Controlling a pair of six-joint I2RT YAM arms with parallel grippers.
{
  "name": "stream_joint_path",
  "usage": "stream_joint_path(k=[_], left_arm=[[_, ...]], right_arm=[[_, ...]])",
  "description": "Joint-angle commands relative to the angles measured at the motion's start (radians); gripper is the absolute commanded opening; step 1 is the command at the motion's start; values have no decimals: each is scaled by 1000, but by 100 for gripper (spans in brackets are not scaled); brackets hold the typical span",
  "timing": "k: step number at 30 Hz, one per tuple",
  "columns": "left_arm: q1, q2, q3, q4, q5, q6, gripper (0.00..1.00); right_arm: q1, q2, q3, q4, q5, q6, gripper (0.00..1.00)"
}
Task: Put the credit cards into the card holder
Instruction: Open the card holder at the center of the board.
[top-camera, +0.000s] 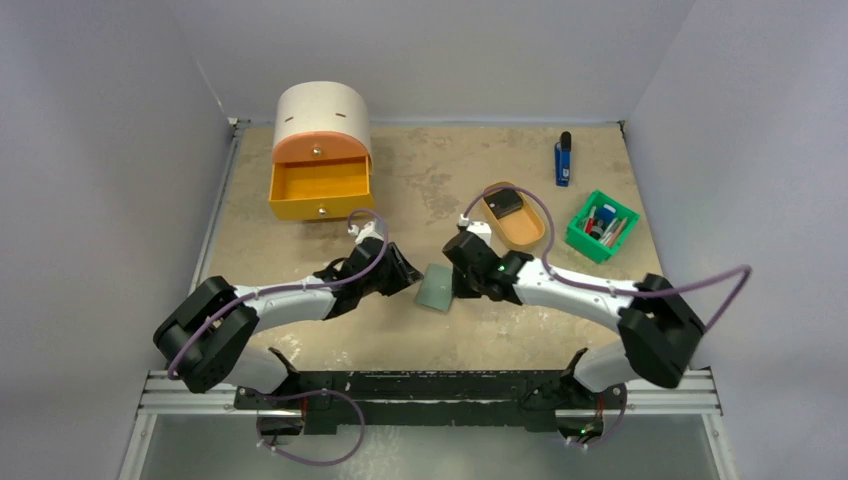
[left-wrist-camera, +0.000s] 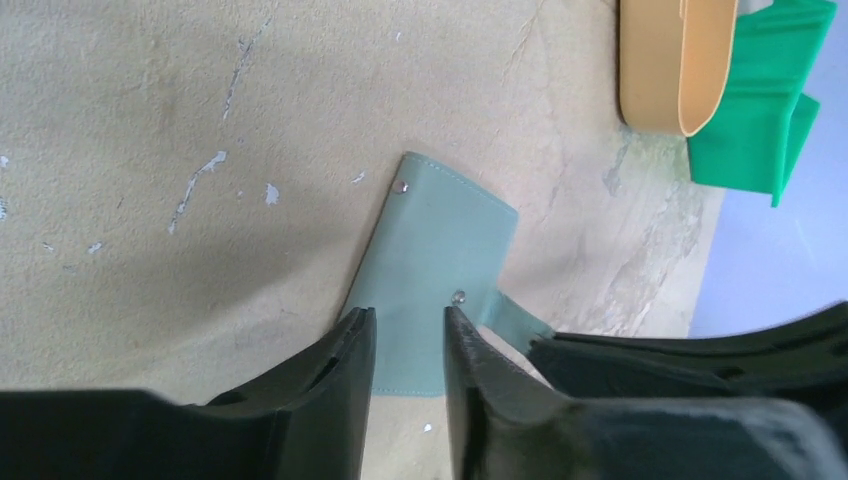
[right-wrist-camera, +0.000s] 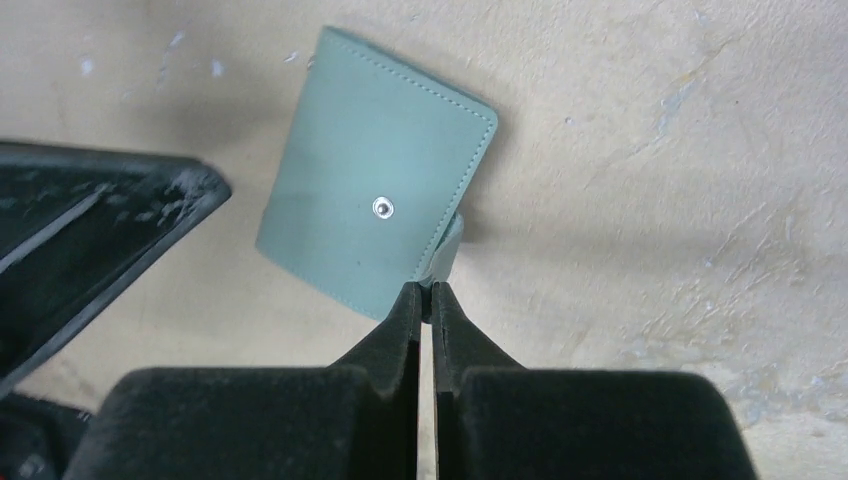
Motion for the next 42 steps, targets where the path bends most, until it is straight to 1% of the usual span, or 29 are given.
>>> stream_joint_path(k=[1,3,5,7,10,18,31,39,42], left_arm=[[-19,-17,49,-4,14,81,38],[-44,-20,62,-32,-6,111,51],[-69,-21,67,-48,-26,130,60],[-90,-20,64,-41,-31,134,66],[-110,-18,49,-4,-31,124,70],[-125,-27,53,17,-31,125,71],[-125,-56,60,5,-30,146,73],[-125,-13,50,-5,-47,144,63],[-126,-9,43,-13,-70,145,61]], right_arm=[[0,-166,-95,158,-81,13,0],[0,-217,-118,191,-101,-7,0],[0,-265,-143,218,-120,-18,0],[0,-307,-165,236,-140,-13,0],[0,-348,-188,261,-161,-8,0],[0,-407,-249,323,-217,3,0],[0,-468,-261,316,-197,3,0],[0,-488,-284,307,-186,12,0],[0,-505,-296,298,-183,14,0]])
